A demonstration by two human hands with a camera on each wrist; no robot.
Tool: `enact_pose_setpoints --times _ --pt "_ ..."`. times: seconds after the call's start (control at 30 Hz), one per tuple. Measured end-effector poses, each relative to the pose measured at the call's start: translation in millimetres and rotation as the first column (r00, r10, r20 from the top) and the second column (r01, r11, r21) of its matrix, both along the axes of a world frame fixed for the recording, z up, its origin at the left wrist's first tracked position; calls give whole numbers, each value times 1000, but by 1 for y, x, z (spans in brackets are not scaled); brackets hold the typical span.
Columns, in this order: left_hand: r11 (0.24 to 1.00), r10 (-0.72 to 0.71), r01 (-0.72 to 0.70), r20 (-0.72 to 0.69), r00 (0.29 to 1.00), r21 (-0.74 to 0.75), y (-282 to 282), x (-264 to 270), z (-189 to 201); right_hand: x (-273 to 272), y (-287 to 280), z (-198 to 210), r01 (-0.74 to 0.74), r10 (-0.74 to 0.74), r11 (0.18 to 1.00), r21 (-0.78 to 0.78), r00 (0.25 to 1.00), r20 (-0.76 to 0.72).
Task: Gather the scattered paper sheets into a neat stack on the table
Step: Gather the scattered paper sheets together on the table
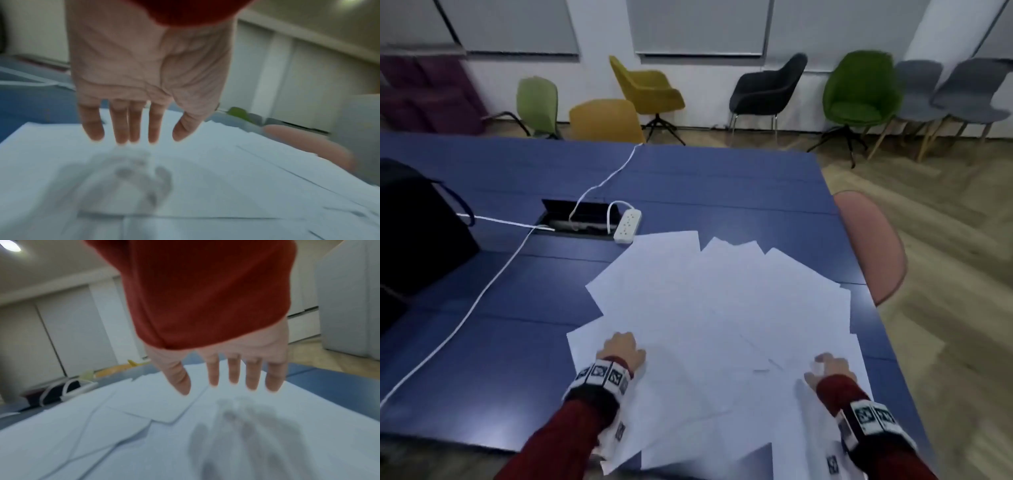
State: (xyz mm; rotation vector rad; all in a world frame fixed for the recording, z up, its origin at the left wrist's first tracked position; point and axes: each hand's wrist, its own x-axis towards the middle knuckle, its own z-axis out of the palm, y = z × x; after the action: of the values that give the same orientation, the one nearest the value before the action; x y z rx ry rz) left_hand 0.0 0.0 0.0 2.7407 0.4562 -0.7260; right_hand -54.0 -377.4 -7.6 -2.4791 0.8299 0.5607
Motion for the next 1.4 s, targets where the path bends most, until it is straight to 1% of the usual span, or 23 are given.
enact_pose_setpoints --times 0.03,0.07,0.1,0.13,0.17,0.2,0.23,0.27,0.33,0.4,0.5,0.57,0.67,0.73,0.77,0.83,0.93,1.03,1.17,1.2,1.27,1.33,1.4 --pt "990 140 -141 77 987 6 6 6 0 7 -5 2 128 -127 992 -19 991 43" --pt "972 228 -232 122 966 23 11 9 -1 9 -7 3 225 -222 974 -31 972 78" --pt "950 301 -309 140 943 45 18 9 -4 9 -7 -1 281 -277 958 -62 958 69" --pt "919 383 -388 75 921 74 26 -9 -20 -10 0 -12 373 -376 923 -94 927 -16" --pt "896 431 -439 101 897 71 31 -9 -21 -13 -3 -13 448 -449 890 -85 894 9" --pt "886 450 -458 110 886 71 36 -18 -29 -22 -8 -21 482 -483 872 -84 876 5" --pt "886 448 -456 95 889 85 39 -22 -30 -24 -10 -16 501 -503 862 -79 864 -7" --pt "885 457 -463 95 885 54 43 -23 -33 -25 -13 -19 520 -521 852 -62 853 -4" --pt "900 429 -434 88 899 42 47 -24 -36 -22 -10 -21 530 -530 848 -28 848 7" --pt "906 419 -422 109 902 13 46 -25 -37 -21 -4 -26 530 -530 848 -8 848 3" --pt "895 445 -444 156 882 -42 37 -23 -34 -18 7 -33 558 -559 829 23 828 53" --pt "861 507 -490 186 841 -136 30 -17 -32 -15 16 -32 575 -574 818 -1 817 60" --pt "782 612 -562 164 774 -270 20 -8 -30 -11 27 -27 576 -576 817 -34 817 29" --pt "718 680 -612 145 719 -332 12 -4 -30 -9 32 -30 573 -573 819 -14 819 15" --pt "704 693 -622 141 707 -343 7 -2 -30 -9 33 -33 573 -573 819 13 819 21" --pt "722 674 -613 127 727 -322 -5 -3 -31 -9 36 -37 563 -567 822 86 823 36" --pt "769 621 -568 127 774 -293 -20 -3 -34 -7 36 -37 511 -524 841 176 851 32" --pt "814 548 -503 95 831 -292 -25 2 -34 -3 33 -35 472 -484 857 206 875 5" --pt "851 454 -422 31 891 -312 -20 8 -33 -4 22 -38 429 -452 859 281 892 21" --pt "862 428 -401 22 903 -311 -18 9 -32 -5 17 -43 425 -459 849 313 888 38" --pt "878 384 -360 14 923 -316 -11 11 -33 -9 8 -47 477 -540 797 370 838 82" --pt "889 338 -318 5 941 -330 -5 11 -34 -11 1 -44 534 -615 755 379 779 127" --pt "901 293 -277 -2 956 -334 0 11 -35 -9 0 -40 555 -642 736 388 754 140"
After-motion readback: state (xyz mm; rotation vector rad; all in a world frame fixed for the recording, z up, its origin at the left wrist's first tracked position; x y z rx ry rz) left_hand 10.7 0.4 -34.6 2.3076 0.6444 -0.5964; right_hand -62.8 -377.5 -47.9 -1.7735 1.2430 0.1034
